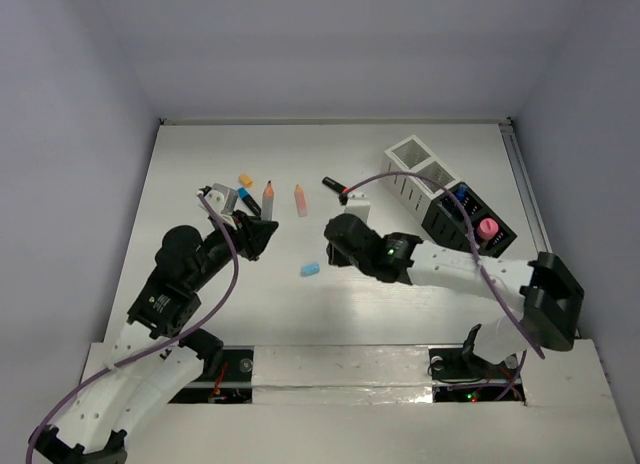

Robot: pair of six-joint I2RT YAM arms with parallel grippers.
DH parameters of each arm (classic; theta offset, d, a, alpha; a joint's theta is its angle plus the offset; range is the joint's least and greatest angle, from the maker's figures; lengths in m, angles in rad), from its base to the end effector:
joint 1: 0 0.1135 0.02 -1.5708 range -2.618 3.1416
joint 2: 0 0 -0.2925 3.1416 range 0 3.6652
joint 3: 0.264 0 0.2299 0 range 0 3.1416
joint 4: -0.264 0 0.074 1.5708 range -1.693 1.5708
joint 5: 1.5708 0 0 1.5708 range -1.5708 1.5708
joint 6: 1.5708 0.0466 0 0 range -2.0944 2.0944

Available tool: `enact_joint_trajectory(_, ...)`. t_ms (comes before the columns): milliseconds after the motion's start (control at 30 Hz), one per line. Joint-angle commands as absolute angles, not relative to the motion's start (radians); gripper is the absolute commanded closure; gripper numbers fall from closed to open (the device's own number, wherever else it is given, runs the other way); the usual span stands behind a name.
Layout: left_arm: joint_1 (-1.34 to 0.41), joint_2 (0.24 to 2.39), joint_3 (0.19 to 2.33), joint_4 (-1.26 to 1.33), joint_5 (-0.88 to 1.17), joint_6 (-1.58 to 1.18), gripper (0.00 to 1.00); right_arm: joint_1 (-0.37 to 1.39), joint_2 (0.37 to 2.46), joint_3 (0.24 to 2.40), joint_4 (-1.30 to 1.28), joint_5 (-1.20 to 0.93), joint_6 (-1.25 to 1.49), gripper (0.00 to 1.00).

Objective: Sort the stationery into containers
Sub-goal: Pick up the pen cap from the center of the board, then close the pen cap on the pen.

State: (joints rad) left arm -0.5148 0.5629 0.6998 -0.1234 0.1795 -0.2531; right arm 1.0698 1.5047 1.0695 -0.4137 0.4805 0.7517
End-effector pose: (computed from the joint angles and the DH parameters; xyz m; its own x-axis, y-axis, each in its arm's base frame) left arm 0.0865 -0.0585 0.3609 -0.1488 -0.1989 -0.9687 0.6224 0.7424 -0.2480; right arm 0.1646 0.2558 0.2796 -0.6943 -0.0071 -0.7197 -0.2148 0.9564 0.1978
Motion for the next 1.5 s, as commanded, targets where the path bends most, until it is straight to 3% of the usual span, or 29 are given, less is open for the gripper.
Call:
enact_joint_trajectory(0, -0.509, 0.589, 0.699, -0.017, 0.276, -0.275, 1.00, 1.002, 1.419, 1.141, -0.188, 0.539, 0.631, 0.95)
enact_joint_trajectory(267, -0.509, 0.649, 0.698, -0.009, 0.288, -0.284, 1.00, 0.966, 1.425, 1.325, 0.086, 0.515, 0.448, 0.94)
enact_joint_trajectory(567, -0.509, 0.684, 0.701, -0.041, 0.264, -0.250, 1.00, 0.966, 1.497, 1.419, 0.248, 0.453, 0.422, 0.95)
enact_joint_trajectory(1467, -0.482, 0.690, 0.703, -0.046, 0.238, -0.245, 1.00, 0.966, 1.578, 1.465, 0.230, 0.313, 0.485, 0.96)
